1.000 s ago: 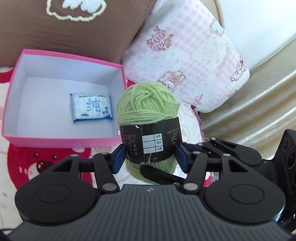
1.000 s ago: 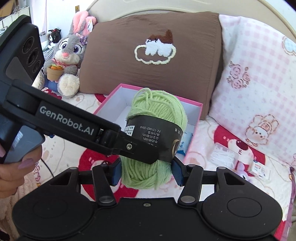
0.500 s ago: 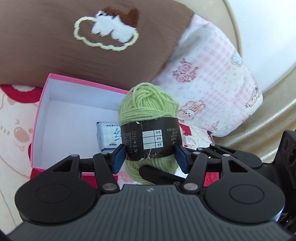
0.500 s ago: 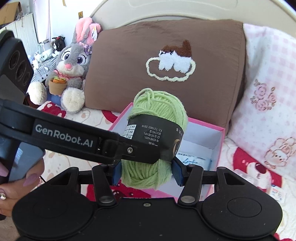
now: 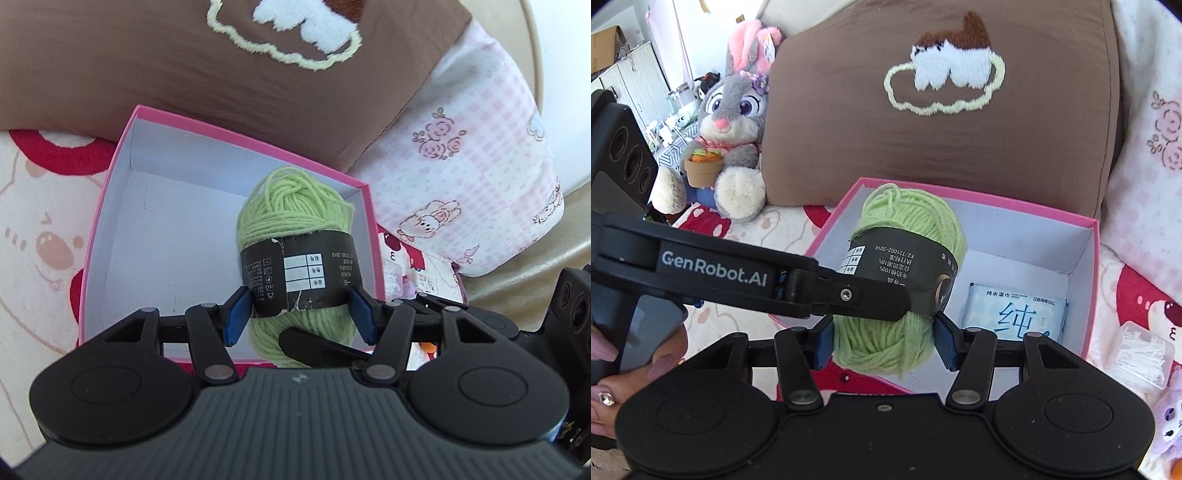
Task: Organize objects
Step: 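Carry the yarn skein with the left gripper over the pink box, then lower the yarn skein into the box beside the wet-wipes pack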
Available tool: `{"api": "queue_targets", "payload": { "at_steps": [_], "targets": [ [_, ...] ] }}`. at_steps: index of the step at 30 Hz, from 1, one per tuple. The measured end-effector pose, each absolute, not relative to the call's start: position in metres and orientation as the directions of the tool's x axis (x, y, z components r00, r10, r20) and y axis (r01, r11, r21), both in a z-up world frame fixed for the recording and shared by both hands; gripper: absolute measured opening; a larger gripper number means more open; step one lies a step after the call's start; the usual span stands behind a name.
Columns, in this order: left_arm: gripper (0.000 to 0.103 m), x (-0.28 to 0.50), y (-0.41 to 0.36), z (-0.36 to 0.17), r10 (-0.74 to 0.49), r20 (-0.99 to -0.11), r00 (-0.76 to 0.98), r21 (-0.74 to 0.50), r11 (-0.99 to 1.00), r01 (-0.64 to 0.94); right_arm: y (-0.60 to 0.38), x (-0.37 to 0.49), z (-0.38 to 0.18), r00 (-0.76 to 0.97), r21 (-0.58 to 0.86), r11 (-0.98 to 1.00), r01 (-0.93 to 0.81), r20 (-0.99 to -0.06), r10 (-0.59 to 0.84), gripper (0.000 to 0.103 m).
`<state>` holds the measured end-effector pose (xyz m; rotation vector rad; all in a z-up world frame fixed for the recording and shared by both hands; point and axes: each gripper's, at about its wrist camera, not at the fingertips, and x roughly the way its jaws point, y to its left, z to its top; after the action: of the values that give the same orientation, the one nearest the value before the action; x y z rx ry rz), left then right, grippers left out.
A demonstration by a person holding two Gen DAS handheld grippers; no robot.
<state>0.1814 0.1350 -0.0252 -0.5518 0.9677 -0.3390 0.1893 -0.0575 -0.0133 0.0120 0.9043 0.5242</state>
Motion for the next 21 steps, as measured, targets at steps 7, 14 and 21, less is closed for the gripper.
{"api": "queue_targets", "payload": {
  "at_steps": [7, 14, 21],
  "targets": [
    [0.057, 0.200, 0.136, -0.048, -0.505, -0.694, 0.513, -0.574, 0.818, 0.028, -0.054, 0.207, -0.036, 0.474, 0.231, 0.881, -0.414, -0.771, 0.425, 0.059],
    [0.057, 0.213, 0.136, -0.068, -0.492, -0.702, 0.515, -0.553, 0.832, 0.041, -0.051, 0.221, -0.056, 0.456, 0.227, 0.888, -0.400, -0.791, 0.408, 0.059],
    [0.057, 0.227, 0.135, -0.087, -0.466, -0.714, 0.523, -0.530, 0.847, 0.032, -0.045, 0.240, -0.076, 0.438, 0.229, 0.895, -0.383, -0.808, 0.394, 0.059]
  ]
}}
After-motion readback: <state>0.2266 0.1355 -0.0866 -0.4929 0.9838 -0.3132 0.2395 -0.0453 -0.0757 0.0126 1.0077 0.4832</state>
